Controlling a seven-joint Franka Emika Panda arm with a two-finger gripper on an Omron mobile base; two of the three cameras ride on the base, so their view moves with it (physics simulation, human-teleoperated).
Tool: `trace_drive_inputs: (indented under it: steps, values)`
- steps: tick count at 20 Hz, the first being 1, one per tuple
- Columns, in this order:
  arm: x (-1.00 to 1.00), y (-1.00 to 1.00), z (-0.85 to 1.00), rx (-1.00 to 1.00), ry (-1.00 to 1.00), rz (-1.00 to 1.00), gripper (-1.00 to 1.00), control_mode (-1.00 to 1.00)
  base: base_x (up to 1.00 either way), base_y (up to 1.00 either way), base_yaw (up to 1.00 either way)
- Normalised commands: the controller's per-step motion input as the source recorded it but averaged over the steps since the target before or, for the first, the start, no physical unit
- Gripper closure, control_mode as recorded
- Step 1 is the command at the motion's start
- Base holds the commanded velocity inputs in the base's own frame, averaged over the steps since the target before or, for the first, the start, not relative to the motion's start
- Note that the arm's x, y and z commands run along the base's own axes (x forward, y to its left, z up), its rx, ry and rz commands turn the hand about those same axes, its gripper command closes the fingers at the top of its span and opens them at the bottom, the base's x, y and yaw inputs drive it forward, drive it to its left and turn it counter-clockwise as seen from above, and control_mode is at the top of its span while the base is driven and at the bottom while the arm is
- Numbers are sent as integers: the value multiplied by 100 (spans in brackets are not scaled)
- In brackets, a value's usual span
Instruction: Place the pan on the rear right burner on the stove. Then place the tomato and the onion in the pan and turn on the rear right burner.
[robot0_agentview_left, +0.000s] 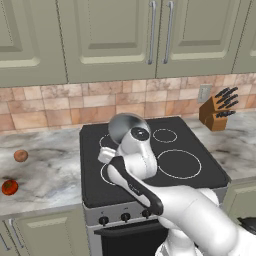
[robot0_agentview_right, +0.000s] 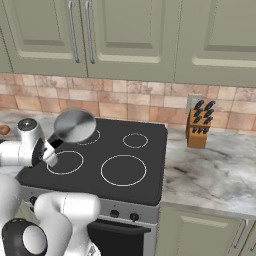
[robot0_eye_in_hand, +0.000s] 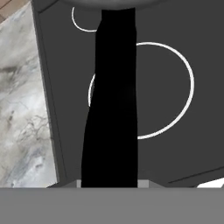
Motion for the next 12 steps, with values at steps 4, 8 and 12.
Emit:
trace_drive_inputs:
  steps: [4, 8, 12]
  values:
    - [0, -36, 0, 2, 0, -9, 100, -100, 0, 0, 0]
    - [0, -31, 4, 0, 0, -9, 100, -100, 0, 0, 0]
    - [0, -24, 16, 0, 2, -10, 100, -100, 0, 0, 0]
